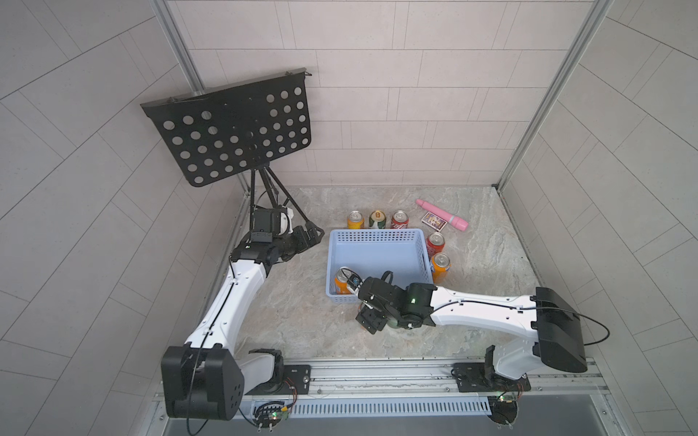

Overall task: Take out the drinks from the basket
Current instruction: Place the drink at the center of the board, then pick up the drink from the basket.

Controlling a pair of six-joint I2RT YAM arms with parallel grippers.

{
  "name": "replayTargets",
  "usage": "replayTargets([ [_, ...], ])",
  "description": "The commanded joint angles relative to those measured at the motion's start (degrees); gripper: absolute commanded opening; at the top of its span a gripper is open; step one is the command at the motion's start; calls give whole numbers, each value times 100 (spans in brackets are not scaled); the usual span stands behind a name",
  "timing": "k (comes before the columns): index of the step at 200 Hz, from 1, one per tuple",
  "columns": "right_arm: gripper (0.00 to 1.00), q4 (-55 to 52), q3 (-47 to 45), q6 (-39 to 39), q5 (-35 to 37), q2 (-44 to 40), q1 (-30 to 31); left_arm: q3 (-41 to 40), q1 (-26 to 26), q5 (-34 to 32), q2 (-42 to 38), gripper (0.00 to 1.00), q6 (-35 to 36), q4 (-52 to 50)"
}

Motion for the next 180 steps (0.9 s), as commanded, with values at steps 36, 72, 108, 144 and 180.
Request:
replayTargets([
  [36,90,15,374,89,559,-818,-40,52,20,-410,-197,100,178,-177],
  [72,92,80,740,87,414,-818,-357,231,70,-1304,-381,100,471,-794],
  [108,94,134,1243,359,-747,-306,-1037,54,208,-1388,-690,100,493,-824],
  [144,95,-186,1981,284,-540,524,-1118,-128,393,-1383,-920,100,323,-635],
  [180,95,-528,2616,181,-640,1331,-1119,-102,553,-1071,-714,100,239,-632],
])
